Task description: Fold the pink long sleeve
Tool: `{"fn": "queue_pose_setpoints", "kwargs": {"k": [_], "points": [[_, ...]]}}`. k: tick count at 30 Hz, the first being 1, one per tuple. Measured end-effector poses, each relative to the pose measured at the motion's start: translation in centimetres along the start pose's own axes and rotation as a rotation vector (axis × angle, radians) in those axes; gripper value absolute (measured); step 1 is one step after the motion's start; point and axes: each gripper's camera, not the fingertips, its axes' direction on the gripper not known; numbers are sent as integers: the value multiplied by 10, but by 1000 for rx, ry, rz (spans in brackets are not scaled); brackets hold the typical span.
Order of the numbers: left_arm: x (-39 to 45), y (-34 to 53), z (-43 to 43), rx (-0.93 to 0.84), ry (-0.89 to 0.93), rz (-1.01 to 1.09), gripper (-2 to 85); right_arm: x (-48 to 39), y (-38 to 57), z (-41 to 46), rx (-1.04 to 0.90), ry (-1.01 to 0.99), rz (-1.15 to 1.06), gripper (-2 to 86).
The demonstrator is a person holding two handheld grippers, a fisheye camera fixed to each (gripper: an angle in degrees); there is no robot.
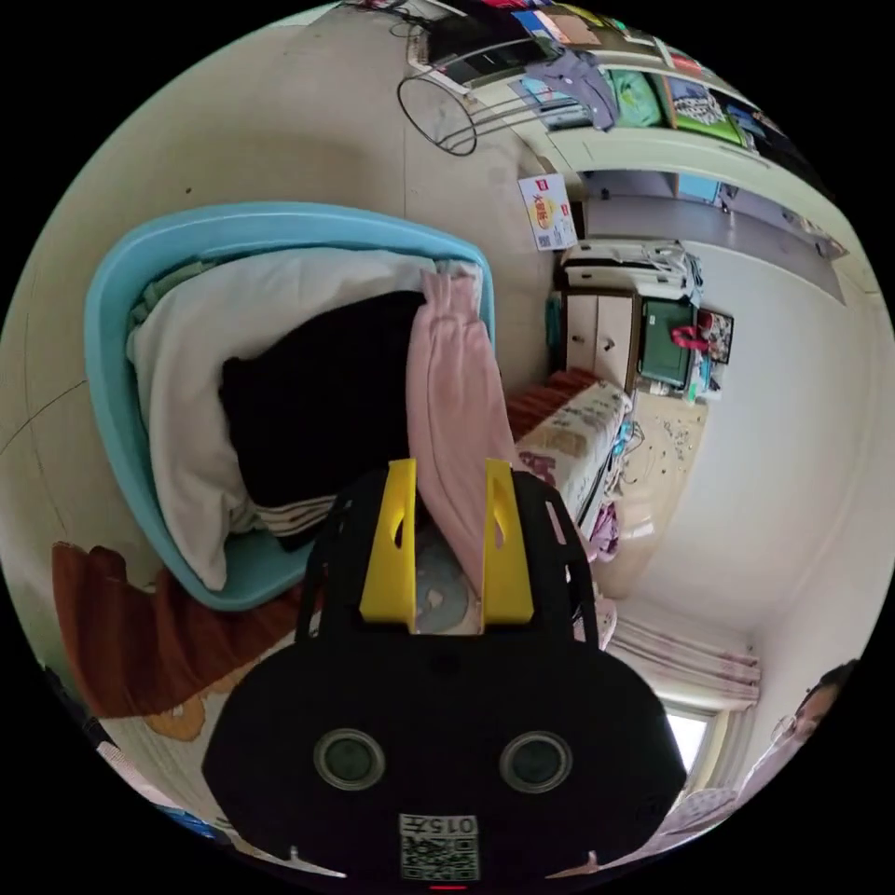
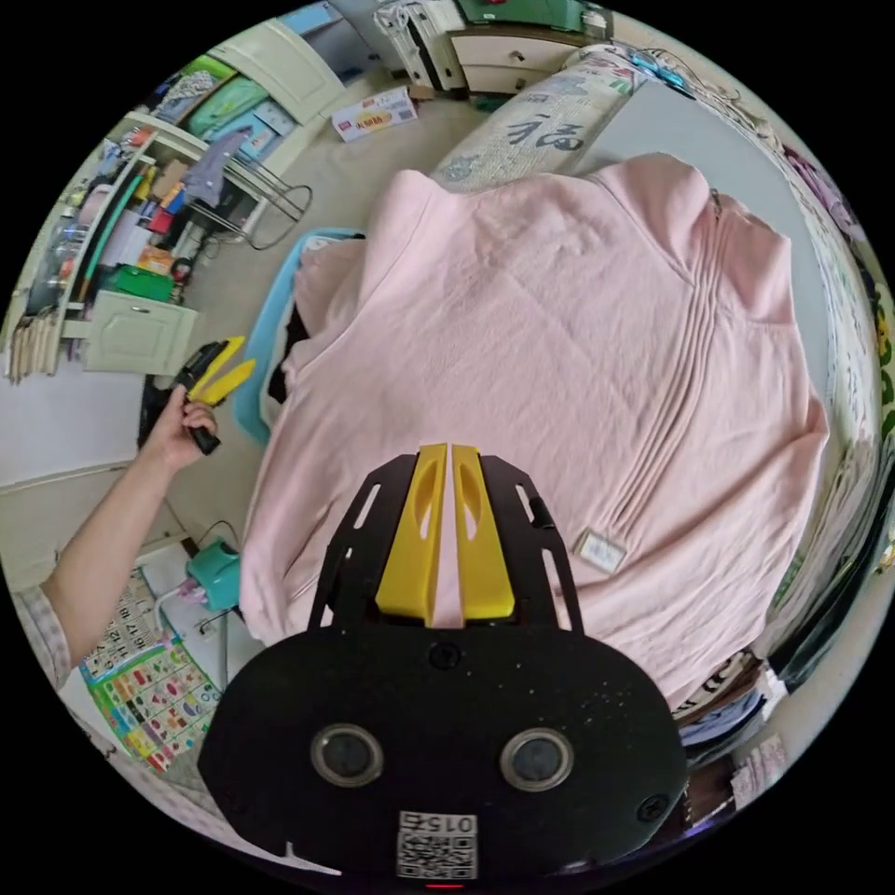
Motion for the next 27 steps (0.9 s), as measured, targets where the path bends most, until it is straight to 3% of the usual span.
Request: {"fn": "queue_pose_setpoints", "kwargs": {"k": [7,12,17,22,27], "points": [[0,-86,43,-11,-70,60,119,-28,-11,11,-6,99,-55,-4],[-5,-119,72,-11,-237,128,122,-41,-25,12,-78,131,-65,-5],[-13,-122,78,-7,-287,165,64,-38,-30,9,-107,79,-57,-5],[-4,-100,50,88,-218,245,18,-35,-30,3,-105,44,-35,-5],[52,-24,-6,113,-23,610,8,-26,-16,-7,-23,-9,25,-5]]}}
